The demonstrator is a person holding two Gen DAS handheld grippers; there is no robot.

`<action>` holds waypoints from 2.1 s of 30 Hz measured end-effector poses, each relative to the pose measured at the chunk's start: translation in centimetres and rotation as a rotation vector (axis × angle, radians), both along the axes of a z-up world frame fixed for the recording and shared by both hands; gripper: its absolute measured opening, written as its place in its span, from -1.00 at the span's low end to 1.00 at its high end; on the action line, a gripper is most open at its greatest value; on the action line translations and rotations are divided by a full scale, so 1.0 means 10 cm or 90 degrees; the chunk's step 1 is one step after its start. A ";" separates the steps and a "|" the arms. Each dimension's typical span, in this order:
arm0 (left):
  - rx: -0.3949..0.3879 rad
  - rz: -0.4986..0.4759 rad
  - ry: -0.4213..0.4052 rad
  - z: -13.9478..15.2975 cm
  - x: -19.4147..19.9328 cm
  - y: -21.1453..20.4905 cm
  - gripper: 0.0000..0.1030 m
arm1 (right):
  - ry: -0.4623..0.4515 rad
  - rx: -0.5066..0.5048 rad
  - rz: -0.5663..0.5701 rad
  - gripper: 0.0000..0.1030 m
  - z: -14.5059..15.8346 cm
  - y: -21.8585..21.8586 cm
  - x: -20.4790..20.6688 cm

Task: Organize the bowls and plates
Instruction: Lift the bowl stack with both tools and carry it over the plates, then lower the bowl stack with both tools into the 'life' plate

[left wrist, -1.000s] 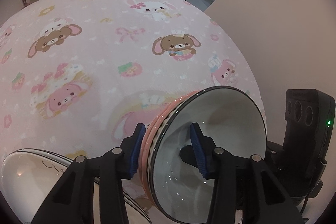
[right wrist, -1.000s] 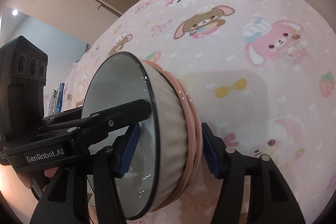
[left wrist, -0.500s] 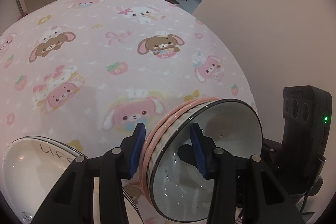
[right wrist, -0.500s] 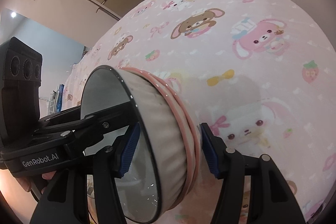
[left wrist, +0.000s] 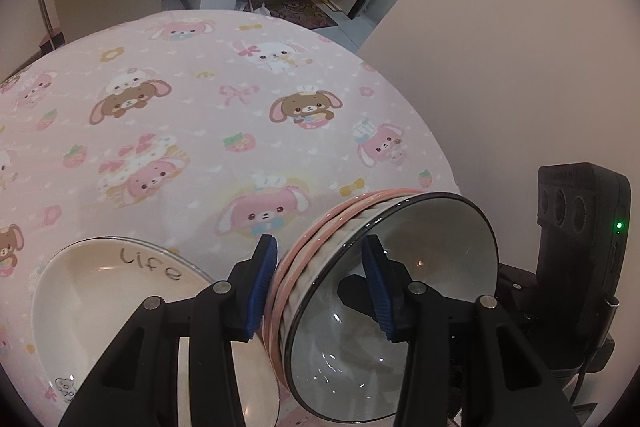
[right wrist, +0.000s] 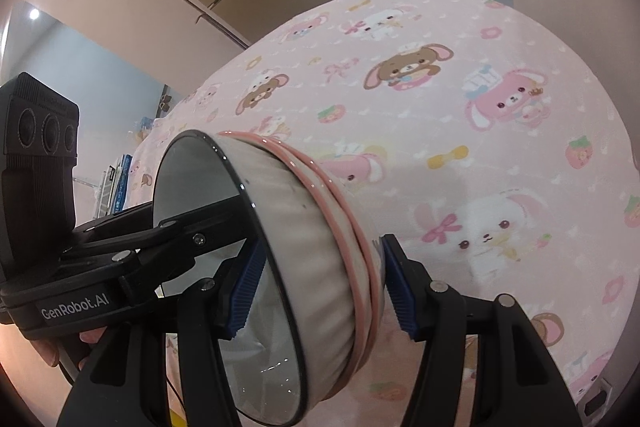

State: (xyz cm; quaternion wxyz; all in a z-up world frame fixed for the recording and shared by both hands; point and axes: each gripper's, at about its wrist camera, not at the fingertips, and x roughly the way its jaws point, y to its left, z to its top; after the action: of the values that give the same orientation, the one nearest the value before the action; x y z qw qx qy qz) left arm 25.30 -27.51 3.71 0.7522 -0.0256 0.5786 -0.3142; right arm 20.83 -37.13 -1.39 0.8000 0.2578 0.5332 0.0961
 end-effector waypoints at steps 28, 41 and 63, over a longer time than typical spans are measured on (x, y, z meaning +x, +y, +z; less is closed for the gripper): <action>-0.022 0.124 -0.039 0.50 -0.29 1.78 -0.10 | -0.046 -0.041 0.135 0.11 0.42 1.64 0.09; -0.027 0.127 0.004 0.17 -0.38 1.91 -0.10 | -0.002 -0.055 0.153 0.11 0.18 1.82 0.04; 0.013 0.119 0.007 -0.11 -0.32 1.72 -0.09 | 0.026 -0.064 0.159 0.06 -0.10 1.71 0.06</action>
State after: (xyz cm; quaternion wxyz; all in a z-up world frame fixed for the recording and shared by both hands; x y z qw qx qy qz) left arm 22.10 -10.33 2.62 0.7756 -0.0738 0.5806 -0.2365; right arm 21.47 -20.07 -2.41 0.7826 0.1506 0.5818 0.1626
